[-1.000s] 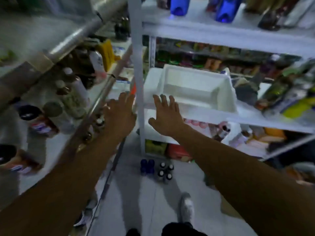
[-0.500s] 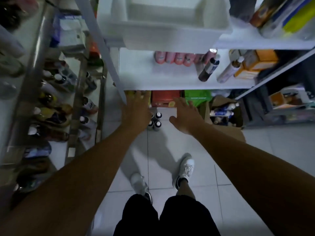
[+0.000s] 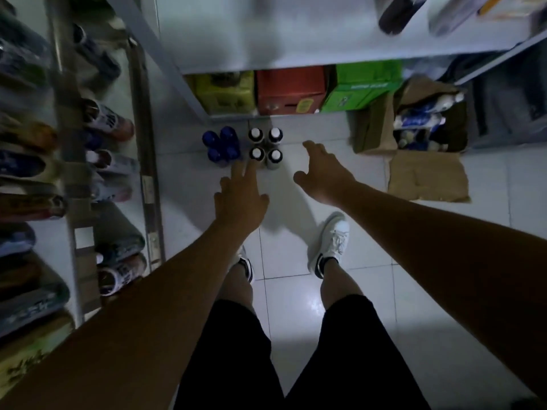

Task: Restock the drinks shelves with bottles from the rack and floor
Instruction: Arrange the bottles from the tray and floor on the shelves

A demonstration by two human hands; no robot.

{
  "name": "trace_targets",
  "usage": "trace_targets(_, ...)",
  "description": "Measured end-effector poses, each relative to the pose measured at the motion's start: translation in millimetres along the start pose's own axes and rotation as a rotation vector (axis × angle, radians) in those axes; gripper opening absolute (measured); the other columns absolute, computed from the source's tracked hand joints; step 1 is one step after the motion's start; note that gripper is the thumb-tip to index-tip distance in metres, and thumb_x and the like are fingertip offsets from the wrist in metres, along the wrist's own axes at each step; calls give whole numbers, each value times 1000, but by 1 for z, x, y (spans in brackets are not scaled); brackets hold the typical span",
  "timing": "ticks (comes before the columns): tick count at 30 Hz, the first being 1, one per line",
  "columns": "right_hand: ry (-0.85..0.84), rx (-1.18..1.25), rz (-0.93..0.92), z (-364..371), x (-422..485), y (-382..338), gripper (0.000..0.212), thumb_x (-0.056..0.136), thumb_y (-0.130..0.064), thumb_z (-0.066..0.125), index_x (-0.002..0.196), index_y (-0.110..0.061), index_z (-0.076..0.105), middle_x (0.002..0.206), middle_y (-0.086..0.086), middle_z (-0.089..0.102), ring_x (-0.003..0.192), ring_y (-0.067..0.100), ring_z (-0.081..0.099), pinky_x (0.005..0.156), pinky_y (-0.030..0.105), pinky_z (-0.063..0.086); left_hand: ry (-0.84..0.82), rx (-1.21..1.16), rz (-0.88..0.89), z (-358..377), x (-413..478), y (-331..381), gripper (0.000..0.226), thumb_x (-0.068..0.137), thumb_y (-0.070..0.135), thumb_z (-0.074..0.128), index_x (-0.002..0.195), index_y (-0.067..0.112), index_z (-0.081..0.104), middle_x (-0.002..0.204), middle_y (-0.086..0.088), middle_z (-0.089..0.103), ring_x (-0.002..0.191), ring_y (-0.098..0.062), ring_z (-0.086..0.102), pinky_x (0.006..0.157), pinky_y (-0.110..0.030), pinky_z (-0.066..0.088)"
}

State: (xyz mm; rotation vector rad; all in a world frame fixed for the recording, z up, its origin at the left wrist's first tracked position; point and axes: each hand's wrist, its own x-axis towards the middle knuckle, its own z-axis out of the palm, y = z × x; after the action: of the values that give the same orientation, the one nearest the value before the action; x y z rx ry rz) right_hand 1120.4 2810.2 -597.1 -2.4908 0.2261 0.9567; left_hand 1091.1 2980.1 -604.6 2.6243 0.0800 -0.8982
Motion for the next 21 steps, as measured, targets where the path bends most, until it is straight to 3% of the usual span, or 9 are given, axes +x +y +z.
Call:
trace_targets(6,-2,106,91,72,58,10,70,95,-30,54,154,-17,20,137,14,53,118,34,56,100,44,47,-6,-133,83,55,54,-53,79,93,23,64,155,24,16,160,-10,20,133,-38,37,101,-46,40)
trace_targets(11,-2,184,115,139,116,37,63,94,-24,54,151,-19,26,124,16,62,109,33,60,91,39,50,-59,-263,51,123,114,-88,77,91,19,65,152,28,20,154,-10,29,130,-34,43,96,-40,43)
trace_targets(16,18,220,43,205,186,76,72,93,-21,56,155,-24,19,135,17,57,112,36,61,87,37,49,-92,-392,-81,194,202,-114,64,95,19,60,150,14,29,146,-15,44,130,-31,45,94,-30,39)
trace_targets(18,89,271,33,227,220,92,77,93,-20,59,156,-21,16,150,13,45,120,35,58,97,39,49,-28,-461,-83,220,239,-120,68,94,13,59,152,15,24,150,-13,39,135,-29,41,94,-26,35)
trace_targets(21,172,347,50,255,269,117,87,90,-17,64,157,-23,10,161,8,25,137,32,42,110,45,42,147,-645,-8,265,278,-119,88,86,-5,62,155,18,12,160,-8,19,145,-22,25,110,-25,25)
